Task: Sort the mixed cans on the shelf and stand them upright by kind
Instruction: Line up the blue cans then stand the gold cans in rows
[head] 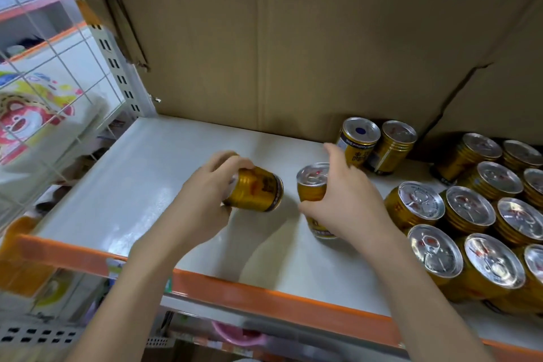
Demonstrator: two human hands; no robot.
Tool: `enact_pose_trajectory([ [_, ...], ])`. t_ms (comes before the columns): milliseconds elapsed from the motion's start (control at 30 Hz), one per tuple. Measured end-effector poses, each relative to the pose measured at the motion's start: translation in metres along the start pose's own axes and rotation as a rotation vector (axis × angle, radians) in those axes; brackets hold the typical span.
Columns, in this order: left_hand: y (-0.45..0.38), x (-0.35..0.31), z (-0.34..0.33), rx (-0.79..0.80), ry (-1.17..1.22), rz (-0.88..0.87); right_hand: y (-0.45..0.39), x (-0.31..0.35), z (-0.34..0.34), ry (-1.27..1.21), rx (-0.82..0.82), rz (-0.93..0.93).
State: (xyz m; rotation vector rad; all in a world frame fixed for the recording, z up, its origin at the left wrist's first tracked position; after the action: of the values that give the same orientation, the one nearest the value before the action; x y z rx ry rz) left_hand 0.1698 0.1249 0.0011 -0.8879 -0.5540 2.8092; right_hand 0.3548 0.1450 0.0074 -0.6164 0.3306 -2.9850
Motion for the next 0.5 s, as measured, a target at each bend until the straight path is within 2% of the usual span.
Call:
enact_pose_trajectory([
  [200,-0.017,-0.042,-0.032,0.347,-0.153,-0.239,-0.004,-0.014,0.001,-0.025,0.046,-0.032],
  [300,-0.017,-0.039,-0.038,0.456,-0.115,-0.205,-0.003,-0.024,0.000,-0.031,0.121,-0.032],
  [400,-0.015,-0.028,-0.029,0.450,0.032,-0.043,-0.004,-0.030,0.009,-0.022,0.165,-0.021],
  [500,-0.014,-0.028,-0.018,0.320,0.029,0.007,-0.010,-0.028,0.021,-0.014,0.147,0.004],
])
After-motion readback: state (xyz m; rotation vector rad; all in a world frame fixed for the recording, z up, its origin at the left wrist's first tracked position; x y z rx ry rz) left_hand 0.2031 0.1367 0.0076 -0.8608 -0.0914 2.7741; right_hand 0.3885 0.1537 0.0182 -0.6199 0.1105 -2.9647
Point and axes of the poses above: each hand's wrist, its own y-axis away from the middle knuckle, its own z-axis out of the back of the hand, x = y × z, the point moved 8 cm from there along -y, towards the middle knuckle, and after that the axes turned 14 degrees about -x, right-handed, at the moved point
